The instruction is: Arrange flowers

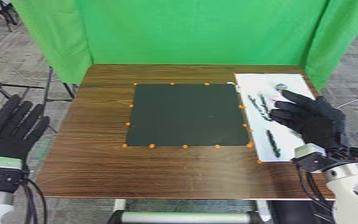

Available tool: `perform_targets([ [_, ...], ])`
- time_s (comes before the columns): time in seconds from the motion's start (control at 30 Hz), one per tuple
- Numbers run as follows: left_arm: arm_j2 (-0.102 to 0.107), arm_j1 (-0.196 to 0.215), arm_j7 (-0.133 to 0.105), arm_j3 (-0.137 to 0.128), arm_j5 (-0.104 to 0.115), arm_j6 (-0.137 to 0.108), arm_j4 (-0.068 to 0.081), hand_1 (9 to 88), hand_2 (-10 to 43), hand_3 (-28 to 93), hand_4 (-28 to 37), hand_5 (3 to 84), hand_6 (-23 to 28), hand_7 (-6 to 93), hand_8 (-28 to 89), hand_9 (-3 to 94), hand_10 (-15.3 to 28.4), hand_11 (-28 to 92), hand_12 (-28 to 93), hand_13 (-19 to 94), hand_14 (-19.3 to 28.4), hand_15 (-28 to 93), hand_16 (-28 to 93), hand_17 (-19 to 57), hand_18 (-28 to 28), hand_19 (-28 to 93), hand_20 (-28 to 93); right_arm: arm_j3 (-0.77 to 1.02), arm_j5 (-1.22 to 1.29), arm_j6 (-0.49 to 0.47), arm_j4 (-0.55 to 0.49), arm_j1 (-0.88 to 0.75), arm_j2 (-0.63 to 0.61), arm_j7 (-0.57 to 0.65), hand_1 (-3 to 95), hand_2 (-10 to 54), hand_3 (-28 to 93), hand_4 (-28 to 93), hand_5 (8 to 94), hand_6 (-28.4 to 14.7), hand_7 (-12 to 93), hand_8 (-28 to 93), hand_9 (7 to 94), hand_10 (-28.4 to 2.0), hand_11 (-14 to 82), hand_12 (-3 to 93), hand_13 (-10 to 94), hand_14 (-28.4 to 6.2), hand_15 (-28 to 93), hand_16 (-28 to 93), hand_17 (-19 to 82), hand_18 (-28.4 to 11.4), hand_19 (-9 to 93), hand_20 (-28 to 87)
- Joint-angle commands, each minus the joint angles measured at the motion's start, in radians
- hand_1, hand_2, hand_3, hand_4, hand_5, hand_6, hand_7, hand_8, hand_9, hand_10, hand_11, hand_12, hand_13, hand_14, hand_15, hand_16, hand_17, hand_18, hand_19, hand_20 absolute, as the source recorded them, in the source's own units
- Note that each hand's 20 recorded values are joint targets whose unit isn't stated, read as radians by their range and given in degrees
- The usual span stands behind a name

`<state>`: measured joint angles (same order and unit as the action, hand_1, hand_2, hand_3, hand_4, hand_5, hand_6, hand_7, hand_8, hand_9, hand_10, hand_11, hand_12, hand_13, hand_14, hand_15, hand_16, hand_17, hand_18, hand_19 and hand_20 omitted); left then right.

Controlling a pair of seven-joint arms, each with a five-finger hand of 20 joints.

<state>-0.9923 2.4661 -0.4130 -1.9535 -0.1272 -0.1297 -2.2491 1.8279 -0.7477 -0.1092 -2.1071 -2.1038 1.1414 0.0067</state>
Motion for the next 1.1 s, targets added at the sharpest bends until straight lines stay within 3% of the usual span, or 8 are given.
perform_targets([
  [0.03,0.0,0.009,0.0,-0.005,0.001,0.012,0.002,25.6,11.5,65,-28.3,37.4,7.0,9.7,-9,37.5,13.0,18,10,29,12.6,30,-8,-4.1,11.9,26,10,0.001,0.0,-0.008,-0.003,-0.004,0.0,0.004,13.6,3.8,79,-25,54.0,-2.9,20,-13,57.0,-15.8,14.3,18.0,46,-14.8,30,19,15,-19.5,42,24],
  [0.27,0.004,0.007,-0.007,0.0,0.005,0.014,0.003,25.5,11.4,65,-28.3,37.1,7.2,10.9,-9,36.6,13.7,20,12,32,15.8,43,-5,-4.6,12.5,27,10,-0.002,-0.002,-0.012,0.0,0.002,-0.001,0.004,14.1,3.9,79,-25,54.0,-2.9,20,-13,57.0,-15.9,14.2,17.9,46,-14.8,30,19,15,-19.5,42,24],
  [0.5,0.001,0.016,-0.013,-0.003,0.005,0.006,0.001,25.7,11.5,65,-28.3,37.4,7.2,11.4,-9,36.9,13.9,22,13,32,15.9,45,-6,-4.7,12.8,28,10,0.0,-0.072,0.014,-0.016,-0.014,-0.004,0.008,14.7,2.9,79,-25,53.8,-3.0,20,-13,57.1,-15.9,14.3,17.9,46,-14.8,30,19,15,-19.6,42,24],
  [0.67,-0.004,0.031,-0.018,-0.013,0.01,-0.003,-0.005,25.6,11.5,65,-28.3,37.7,7.3,11.9,-9,36.8,13.9,22,13,31,15.8,44,-7,-4.6,12.7,28,10,-0.026,-0.356,0.119,-0.059,-0.044,-0.018,0.063,16.1,2.3,79,-26,54.4,-3.2,21,-14,57.6,-16.0,14.9,17.9,47,-14.8,31,19,16,-19.6,43,24],
  [0.8,0.0,0.029,-0.023,-0.022,0.013,-0.01,-0.006,25.6,11.5,65,-28.3,37.8,7.4,12.0,-9,36.8,13.9,22,13,30,15.7,43,-6,-4.7,12.7,28,10,-0.098,-0.504,0.349,-0.072,-0.042,-0.066,0.039,17.2,0.8,79,-26,55.2,-3.8,23,-14,58.5,-16.2,16.6,17.7,48,-14.7,34,18,16,-20.1,47,26],
  [0.9,0.005,0.021,-0.025,-0.018,0.018,-0.019,-0.008,25.6,11.5,65,-28.3,38.0,7.4,12.2,-9,36.7,14.0,22,13,30,15.6,43,-6,-4.7,12.8,28,10,-0.126,-0.79,0.481,-0.082,-0.056,-0.101,0.112,18.4,-2.6,79,-26,56.1,-3.7,26,-15,60.6,-15.9,19.8,17.7,50,-14.3,37,17,18,-20.1,52,27],
  [1.0,0.001,0.038,-0.029,-0.025,0.017,-0.024,-0.014,25.5,11.5,65,-28.3,38.1,7.4,12.6,-9,36.8,14.2,22,13,30,15.6,43,-6,-4.7,12.7,28,10,-0.122,-1.089,0.478,-0.101,-0.09,-0.128,0.227,18.3,-7.2,78,-27,57.1,-3.2,35,-16,62.3,-15.3,25.5,19.4,52,-14.3,41,16,21,-20.6,65,32],
  [1.1,0.0,0.051,-0.049,-0.025,0.04,-0.043,-0.022,25.7,11.6,65,-28.3,38.1,7.3,12.7,-9,36.8,14.3,23,13,30,15.6,43,-6,-4.7,12.7,28,10,-0.107,-1.273,0.404,-0.113,-0.107,-0.144,0.289,15.1,-8.7,71,-28,56.3,-3.1,45,-16,62.8,-15.7,29.7,22.0,53,-15.1,46,17,22,-22.0,71,37],
])
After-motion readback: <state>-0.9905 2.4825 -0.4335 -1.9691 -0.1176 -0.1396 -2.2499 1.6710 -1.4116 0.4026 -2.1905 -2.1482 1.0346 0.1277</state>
